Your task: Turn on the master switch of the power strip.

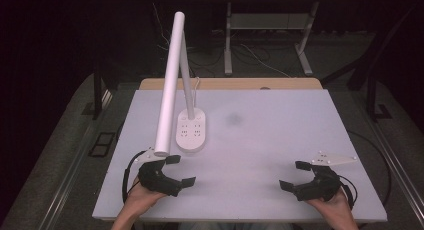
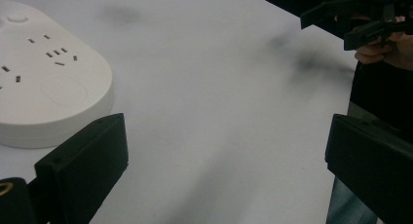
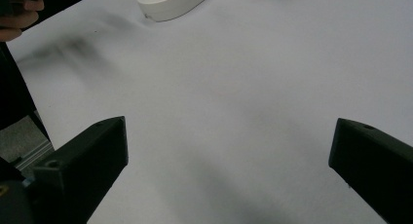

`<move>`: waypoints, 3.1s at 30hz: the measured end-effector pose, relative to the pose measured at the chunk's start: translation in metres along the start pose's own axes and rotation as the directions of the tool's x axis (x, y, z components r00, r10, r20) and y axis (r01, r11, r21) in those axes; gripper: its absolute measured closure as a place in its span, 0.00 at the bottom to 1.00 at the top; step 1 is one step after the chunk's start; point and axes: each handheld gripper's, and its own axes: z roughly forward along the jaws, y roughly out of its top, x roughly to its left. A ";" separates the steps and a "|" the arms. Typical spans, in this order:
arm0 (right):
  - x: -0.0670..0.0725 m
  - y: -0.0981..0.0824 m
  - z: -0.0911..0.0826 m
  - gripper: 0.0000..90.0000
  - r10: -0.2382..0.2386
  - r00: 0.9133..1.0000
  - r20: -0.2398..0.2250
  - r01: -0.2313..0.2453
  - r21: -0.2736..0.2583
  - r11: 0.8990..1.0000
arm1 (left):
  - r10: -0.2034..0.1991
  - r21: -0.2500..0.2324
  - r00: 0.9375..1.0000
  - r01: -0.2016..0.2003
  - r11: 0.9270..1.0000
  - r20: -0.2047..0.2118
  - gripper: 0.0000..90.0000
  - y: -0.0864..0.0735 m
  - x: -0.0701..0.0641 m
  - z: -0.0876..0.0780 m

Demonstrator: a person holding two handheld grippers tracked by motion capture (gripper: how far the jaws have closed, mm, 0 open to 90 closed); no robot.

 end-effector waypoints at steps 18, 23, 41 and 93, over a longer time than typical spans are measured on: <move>0.000 -0.001 -0.001 0.00 0.002 1.000 0.003 -0.002 0.003 1.000 | -0.019 -0.001 1.000 0.019 1.000 -0.005 0.01 0.020 0.015 -0.009; 0.000 -0.001 -0.002 0.00 0.004 1.000 0.004 -0.004 0.003 1.000 | -0.033 -0.014 0.999 0.033 0.999 -0.018 0.01 0.024 0.022 -0.012; -0.001 -0.002 -0.002 0.00 0.002 1.000 0.005 -0.002 0.002 1.000 | -0.047 0.009 0.997 0.048 0.999 -0.053 0.01 0.042 0.043 -0.013; -0.001 -0.004 -0.003 0.00 0.003 1.000 0.010 -0.003 -0.001 1.000 | -0.015 0.079 0.994 0.024 0.997 -0.104 0.05 0.106 0.088 0.002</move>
